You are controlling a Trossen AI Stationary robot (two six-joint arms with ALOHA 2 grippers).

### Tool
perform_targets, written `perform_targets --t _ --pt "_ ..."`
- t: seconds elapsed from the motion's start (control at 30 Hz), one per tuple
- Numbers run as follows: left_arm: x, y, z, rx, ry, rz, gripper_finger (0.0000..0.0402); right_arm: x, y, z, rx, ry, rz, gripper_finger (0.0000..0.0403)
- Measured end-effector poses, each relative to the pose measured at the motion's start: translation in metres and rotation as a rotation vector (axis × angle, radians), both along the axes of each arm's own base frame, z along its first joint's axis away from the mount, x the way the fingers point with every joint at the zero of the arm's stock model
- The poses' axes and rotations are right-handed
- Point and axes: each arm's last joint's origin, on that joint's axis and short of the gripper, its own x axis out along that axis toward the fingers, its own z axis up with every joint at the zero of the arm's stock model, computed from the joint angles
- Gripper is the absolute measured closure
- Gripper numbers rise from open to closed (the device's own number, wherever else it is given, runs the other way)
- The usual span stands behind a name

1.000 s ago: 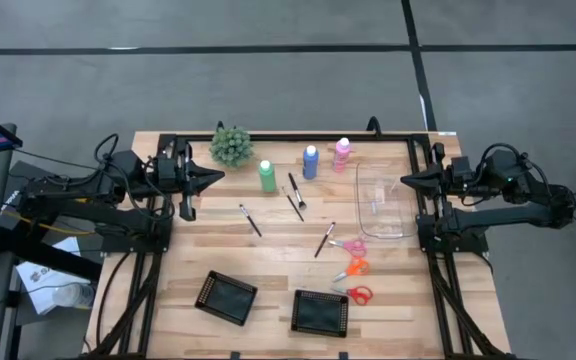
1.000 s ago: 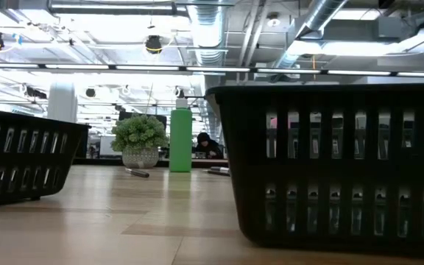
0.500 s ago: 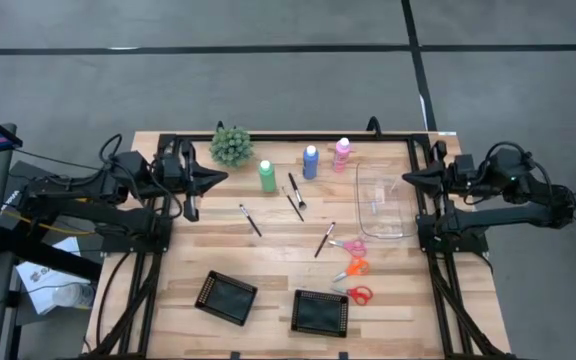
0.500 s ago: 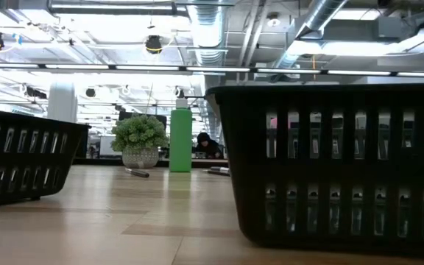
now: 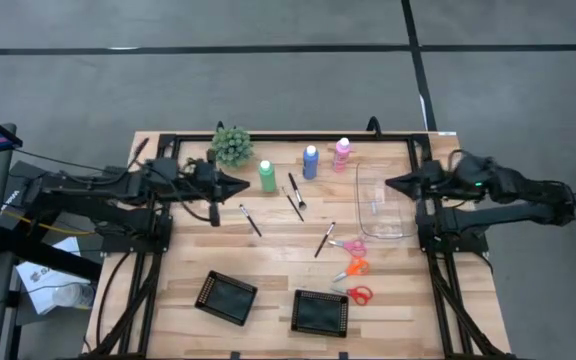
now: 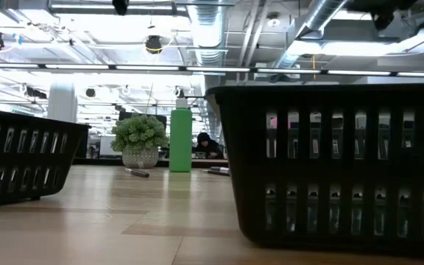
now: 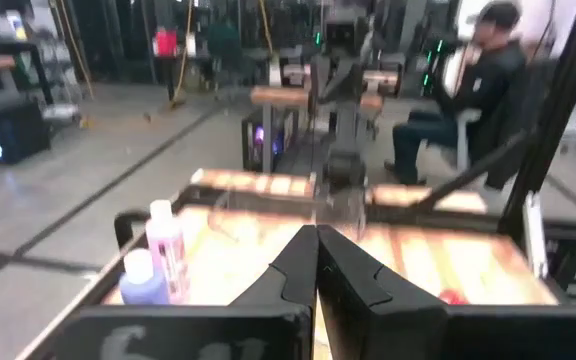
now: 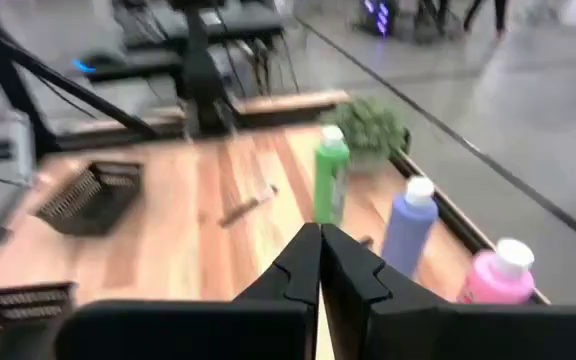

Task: Pick & Place Paint Supplies
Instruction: Put the green paint bottle into the transparent bin

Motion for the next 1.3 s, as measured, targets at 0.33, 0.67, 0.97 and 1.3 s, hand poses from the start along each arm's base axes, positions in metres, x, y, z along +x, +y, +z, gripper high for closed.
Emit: perform_targets --t 0.33,0.67,0.97,1.3 --pt "0.035 0.004 -0.033 0.051 0.174 0.137 0.0233 0.064 -0.006 -0.035 -0.126 0.335 -0.154 0.0248" --pt "0.032 0.005 -0.06 0.011 0.242 0.178 0.014 0.105 -0.012 -0.063 -0.284 0.53 -0.072 0.0173" --pt "0.023 0.005 -0.101 0.007 0.044 0.179 0.0156 0.135 -0.015 -0.054 -0.28 0.301 0.056 0.019" --pt "-0.003 0.005 -0.141 0.019 -0.094 0.148 0.0161 0.175 -0.049 -0.06 -0.181 0.038 0.01 0.0189"
